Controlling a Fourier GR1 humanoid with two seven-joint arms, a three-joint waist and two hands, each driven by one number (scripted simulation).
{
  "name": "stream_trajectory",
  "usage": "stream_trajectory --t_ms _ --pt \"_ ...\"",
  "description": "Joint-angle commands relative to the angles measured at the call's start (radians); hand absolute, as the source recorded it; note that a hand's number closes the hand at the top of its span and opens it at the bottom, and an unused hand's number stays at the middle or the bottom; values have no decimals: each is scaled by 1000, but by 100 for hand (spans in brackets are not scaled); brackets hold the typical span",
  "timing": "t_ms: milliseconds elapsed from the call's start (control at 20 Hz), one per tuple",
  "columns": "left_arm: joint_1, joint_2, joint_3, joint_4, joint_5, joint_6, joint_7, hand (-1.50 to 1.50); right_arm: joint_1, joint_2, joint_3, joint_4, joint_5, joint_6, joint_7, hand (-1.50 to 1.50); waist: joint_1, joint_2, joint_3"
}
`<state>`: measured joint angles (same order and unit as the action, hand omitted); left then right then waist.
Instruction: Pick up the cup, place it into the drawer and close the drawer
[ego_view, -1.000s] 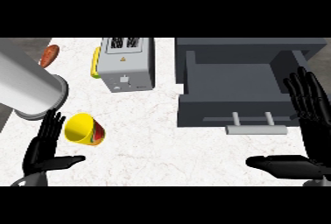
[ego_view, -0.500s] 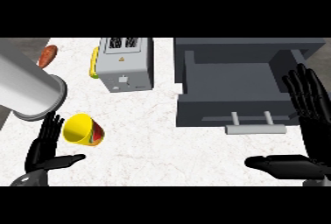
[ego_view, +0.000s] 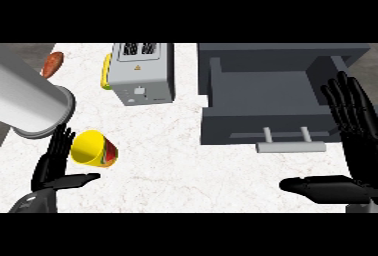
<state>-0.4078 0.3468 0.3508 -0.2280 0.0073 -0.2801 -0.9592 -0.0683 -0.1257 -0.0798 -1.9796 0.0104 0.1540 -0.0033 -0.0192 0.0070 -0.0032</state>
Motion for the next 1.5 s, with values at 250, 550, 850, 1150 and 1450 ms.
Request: stream_trajectory --t_ms 250,550,850,1150,1450 --pt "-10 -61 -7 37 -8 -59 -129 -150 5 5 -8 27 -11 10 -30 -150 -7 2 -1" --pt "-3 -33 -13 20 3 -196 -118 -150 14 -16 -18 15 -26 31 -3 -150 -2 0 0" --pt "-68 -95 -3 3 31 -218 -86 -150 -41 -10 -28 41 -35 15 20 -150 -9 4 -2" --pt "-58 -130 -32 -25 33 -328 -78 150 -49 -36 -56 42 -65 39 14 -150 -5 2 -1" --pt "-70 -140 14 -48 97 -318 -80 150 -4 -6 -10 27 -10 18 3 -150 -7 1 -1"
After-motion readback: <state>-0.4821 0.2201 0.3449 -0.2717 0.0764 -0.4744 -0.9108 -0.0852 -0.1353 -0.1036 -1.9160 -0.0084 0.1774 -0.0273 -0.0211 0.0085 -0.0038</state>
